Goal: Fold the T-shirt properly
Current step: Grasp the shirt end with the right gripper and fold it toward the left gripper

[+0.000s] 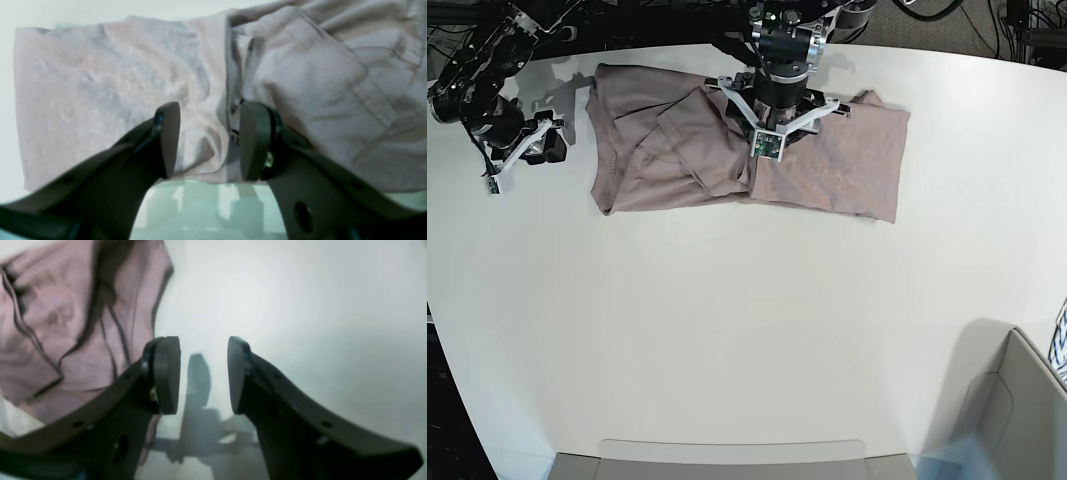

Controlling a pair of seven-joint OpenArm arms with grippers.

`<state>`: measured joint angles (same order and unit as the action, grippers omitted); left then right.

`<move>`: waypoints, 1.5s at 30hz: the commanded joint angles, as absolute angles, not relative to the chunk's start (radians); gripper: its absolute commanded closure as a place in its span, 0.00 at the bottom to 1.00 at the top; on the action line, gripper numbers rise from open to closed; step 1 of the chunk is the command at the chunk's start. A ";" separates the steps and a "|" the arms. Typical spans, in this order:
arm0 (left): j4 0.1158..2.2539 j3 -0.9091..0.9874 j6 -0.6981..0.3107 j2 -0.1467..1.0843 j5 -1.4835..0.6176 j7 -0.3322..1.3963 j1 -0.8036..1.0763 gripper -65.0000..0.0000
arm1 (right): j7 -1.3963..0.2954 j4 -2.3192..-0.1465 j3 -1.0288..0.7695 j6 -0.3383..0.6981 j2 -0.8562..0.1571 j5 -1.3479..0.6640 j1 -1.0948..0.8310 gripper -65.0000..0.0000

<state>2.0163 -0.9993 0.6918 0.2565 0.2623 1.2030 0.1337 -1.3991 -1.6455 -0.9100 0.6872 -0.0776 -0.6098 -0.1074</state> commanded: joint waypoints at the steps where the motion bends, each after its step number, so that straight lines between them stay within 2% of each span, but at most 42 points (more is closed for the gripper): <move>1: 2.034 -1.000 0.698 0.255 0.277 1.190 0.131 0.54 | -1.396 -1.615 -0.908 0.698 -0.087 -0.639 -0.096 0.63; 4: 2.034 -1.000 0.698 0.280 0.277 1.190 0.142 0.54 | -1.396 -1.535 -0.865 0.698 -0.085 -0.654 -0.097 0.63; 10: 2.034 -0.998 0.698 0.289 0.280 1.190 0.150 0.54 | -1.396 -1.521 -0.771 0.698 -0.079 -0.659 -0.120 0.63; 17: 2.034 -0.998 0.698 0.291 0.280 1.190 0.150 0.54 | -1.396 -1.524 -0.708 0.698 0.007 -0.651 -0.124 0.63; 25: 2.034 -0.998 0.698 0.291 0.280 1.190 0.150 0.54 | -1.396 -1.526 -0.602 0.698 0.038 -0.651 -0.117 0.63; 28: 2.034 -0.998 0.698 0.291 0.280 1.190 0.151 0.54 | -1.396 -1.527 -0.591 0.698 0.041 -0.653 -0.116 0.72; 32: 2.035 -0.998 0.698 0.291 0.280 1.190 0.151 0.54 | -1.396 -1.527 -0.552 0.698 0.036 -0.651 -0.116 1.00; 37: 2.037 -0.997 0.698 0.291 0.280 1.190 0.151 0.54 | -1.396 -1.526 -0.552 0.698 -0.030 -0.659 -0.065 1.00; 45: 2.037 -0.995 0.698 0.292 0.280 1.190 0.150 0.54 | -1.314 -1.526 -0.608 0.375 -0.217 -0.651 0.031 1.00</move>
